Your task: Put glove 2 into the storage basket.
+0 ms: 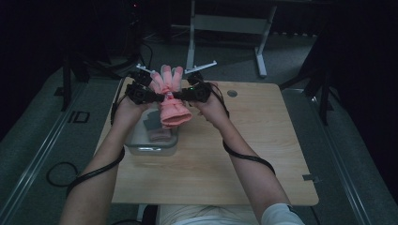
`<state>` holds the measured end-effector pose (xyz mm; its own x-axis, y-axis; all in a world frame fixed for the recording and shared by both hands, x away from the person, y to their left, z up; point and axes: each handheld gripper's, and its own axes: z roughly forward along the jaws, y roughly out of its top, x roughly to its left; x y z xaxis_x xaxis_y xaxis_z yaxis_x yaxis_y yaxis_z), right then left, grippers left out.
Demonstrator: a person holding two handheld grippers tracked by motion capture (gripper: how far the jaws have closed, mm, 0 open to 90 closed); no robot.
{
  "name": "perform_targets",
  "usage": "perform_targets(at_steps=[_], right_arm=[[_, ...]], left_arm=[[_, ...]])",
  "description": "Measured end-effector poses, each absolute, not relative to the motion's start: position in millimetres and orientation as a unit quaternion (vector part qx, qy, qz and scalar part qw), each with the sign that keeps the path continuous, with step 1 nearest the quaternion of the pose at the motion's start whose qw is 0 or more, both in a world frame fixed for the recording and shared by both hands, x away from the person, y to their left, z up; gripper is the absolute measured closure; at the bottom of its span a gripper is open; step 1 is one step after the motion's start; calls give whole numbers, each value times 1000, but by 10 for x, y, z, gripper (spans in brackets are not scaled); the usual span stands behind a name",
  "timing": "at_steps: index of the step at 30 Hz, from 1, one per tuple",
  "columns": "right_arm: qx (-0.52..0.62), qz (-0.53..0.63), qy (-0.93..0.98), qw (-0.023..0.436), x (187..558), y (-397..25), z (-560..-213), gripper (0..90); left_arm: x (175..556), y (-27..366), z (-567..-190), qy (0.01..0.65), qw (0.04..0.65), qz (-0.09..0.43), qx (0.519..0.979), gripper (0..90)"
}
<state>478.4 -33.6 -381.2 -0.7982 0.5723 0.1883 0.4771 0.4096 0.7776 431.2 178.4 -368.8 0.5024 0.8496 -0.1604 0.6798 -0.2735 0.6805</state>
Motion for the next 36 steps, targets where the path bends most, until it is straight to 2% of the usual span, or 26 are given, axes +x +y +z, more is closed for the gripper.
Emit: perform_targets(at_steps=[11, 25, 36], right_arm=[[299, 419, 857, 26, 4841, 65, -4050, 667], [308, 376, 874, -3, 4947, 209, -4586, 666], [303, 350, 886, -7, 4964, 319, -4812, 662]], left_arm=[[4265, 2091, -3961, 517, 345, 105, 776, 782], [4341, 2164, -4537, 544, 326, 66, 770, 781], [4363, 2259, -4794, 563, 322, 37, 761, 778]])
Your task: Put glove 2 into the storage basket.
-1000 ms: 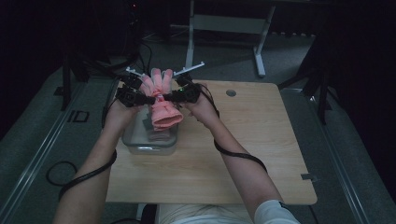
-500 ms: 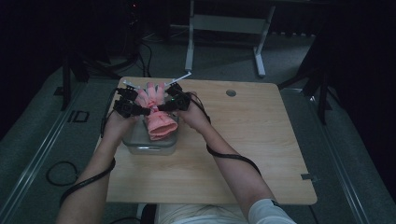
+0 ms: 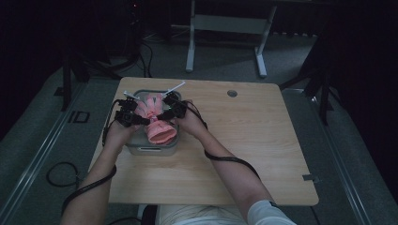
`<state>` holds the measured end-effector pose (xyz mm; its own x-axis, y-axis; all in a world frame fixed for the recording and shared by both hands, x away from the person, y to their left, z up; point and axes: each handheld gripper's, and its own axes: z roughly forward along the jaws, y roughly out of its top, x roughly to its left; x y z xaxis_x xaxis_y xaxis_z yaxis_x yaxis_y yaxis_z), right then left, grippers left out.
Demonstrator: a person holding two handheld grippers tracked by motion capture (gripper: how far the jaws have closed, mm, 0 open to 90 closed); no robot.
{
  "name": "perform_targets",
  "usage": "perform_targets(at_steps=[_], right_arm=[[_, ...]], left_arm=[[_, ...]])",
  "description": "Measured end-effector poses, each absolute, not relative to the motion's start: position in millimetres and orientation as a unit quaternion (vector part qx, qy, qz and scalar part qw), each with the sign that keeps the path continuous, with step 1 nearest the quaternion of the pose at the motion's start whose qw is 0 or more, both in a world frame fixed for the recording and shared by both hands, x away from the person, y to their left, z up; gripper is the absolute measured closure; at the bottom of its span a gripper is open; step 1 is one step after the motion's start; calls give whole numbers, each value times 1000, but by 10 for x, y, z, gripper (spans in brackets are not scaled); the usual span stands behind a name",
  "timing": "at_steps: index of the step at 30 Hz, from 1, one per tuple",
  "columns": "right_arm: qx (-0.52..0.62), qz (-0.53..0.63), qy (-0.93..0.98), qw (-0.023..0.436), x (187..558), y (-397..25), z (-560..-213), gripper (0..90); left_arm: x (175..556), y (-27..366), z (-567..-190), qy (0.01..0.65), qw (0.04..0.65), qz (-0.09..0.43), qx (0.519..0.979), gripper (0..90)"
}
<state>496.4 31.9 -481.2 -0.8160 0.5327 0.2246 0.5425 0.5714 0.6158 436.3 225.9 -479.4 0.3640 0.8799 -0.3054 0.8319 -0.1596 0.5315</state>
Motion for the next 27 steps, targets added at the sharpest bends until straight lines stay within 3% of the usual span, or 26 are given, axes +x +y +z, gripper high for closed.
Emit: perform_targets(at_steps=[18, 27], right_arm=[[-319, -322, -891, -4, 5043, 383, -4851, 665], [-330, -320, -888, 1, 5123, 381, -4843, 533]], left_arm=[[4424, 2265, -4895, 568, 295, 43, 767, 767], [4438, 2244, -4823, 574, 270, 88, 768, 516]])
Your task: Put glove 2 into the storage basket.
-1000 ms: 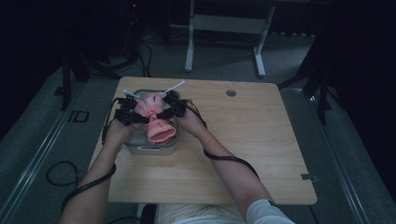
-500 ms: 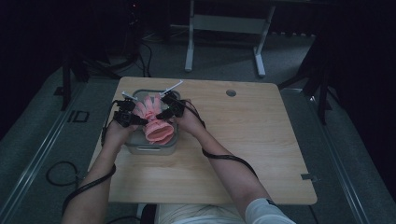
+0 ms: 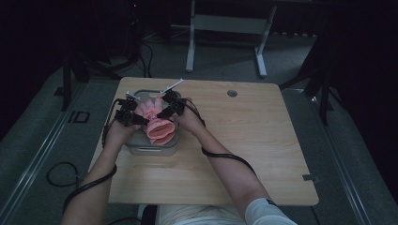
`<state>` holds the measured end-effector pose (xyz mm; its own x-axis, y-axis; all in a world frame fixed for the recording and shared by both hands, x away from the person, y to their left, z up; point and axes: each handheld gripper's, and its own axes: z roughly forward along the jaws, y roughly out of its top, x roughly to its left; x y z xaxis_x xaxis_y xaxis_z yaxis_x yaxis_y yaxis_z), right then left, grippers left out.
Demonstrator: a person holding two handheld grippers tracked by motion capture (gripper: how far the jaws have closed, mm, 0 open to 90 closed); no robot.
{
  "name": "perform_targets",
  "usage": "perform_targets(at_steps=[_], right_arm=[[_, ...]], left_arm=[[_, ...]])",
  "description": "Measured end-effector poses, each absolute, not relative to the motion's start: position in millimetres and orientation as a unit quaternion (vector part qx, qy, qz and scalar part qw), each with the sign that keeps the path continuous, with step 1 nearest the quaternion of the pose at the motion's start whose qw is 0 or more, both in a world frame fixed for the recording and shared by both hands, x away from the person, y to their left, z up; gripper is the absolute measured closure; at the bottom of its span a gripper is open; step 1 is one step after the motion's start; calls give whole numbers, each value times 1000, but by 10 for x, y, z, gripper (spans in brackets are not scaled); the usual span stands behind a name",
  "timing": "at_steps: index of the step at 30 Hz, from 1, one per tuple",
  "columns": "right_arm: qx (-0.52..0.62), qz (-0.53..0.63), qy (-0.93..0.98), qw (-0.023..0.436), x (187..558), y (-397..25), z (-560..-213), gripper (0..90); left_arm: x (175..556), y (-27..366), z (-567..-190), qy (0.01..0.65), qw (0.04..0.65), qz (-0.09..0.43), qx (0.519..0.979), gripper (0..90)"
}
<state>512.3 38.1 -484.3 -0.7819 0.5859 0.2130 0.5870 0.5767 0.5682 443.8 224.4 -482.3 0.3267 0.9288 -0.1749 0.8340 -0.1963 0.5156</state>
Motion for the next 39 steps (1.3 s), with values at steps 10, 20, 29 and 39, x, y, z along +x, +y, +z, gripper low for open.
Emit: perform_targets(at_steps=[10, 20, 29, 39], right_arm=[[-330, -351, -876, 8, 5128, 358, -4682, 467], [-307, -395, -866, 12, 5064, 236, -4467, 256], [-295, -413, -861, -4, 4994, 1, -4324, 183], [-292, -413, -862, -42, 4868, -347, -4319, 170]], left_arm=[[4371, 2290, -4669, 578, 287, 127, 753, 432], [4268, 2223, -4470, 563, 323, 149, 746, 346], [4184, 2108, -4374, 537, 356, 163, 747, 26], [4070, 1858, -4305, 499, 385, 182, 755, 14]])
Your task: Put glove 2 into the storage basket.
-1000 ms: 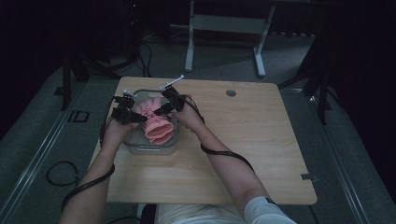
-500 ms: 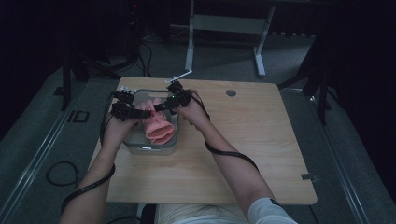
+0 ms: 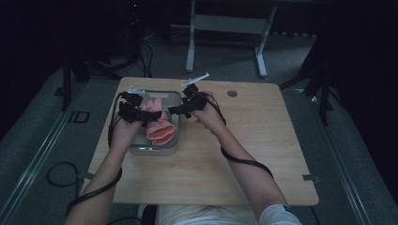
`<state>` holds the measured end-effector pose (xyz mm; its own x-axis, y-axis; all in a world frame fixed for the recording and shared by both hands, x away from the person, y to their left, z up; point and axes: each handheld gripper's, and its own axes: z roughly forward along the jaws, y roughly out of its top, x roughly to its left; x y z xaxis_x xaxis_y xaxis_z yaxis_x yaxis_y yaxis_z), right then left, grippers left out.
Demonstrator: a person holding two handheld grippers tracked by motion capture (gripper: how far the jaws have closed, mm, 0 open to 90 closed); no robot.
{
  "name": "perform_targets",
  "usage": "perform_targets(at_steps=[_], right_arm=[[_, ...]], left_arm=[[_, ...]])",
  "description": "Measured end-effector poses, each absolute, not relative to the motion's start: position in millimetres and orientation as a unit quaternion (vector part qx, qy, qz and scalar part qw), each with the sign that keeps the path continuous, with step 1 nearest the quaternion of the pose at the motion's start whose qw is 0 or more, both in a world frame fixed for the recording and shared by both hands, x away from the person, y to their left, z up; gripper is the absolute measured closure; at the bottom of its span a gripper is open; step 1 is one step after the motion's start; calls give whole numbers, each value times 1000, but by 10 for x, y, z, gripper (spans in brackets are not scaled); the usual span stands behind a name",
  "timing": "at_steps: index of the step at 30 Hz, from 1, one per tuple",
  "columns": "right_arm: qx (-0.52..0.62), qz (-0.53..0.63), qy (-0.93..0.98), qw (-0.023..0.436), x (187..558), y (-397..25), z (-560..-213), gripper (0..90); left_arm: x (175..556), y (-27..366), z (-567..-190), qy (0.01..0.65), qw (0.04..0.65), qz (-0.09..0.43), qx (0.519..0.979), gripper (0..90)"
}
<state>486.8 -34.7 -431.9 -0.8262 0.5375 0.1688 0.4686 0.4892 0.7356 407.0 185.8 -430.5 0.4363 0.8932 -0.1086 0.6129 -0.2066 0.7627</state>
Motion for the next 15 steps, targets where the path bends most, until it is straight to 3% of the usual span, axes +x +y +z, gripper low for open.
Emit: perform_targets(at_steps=[15], right_arm=[[306, 401, 861, 63, 4775, -901, -4442, 171]], left_arm=[[3904, 1146, -4201, 422, 415, 165, 789, 14]])
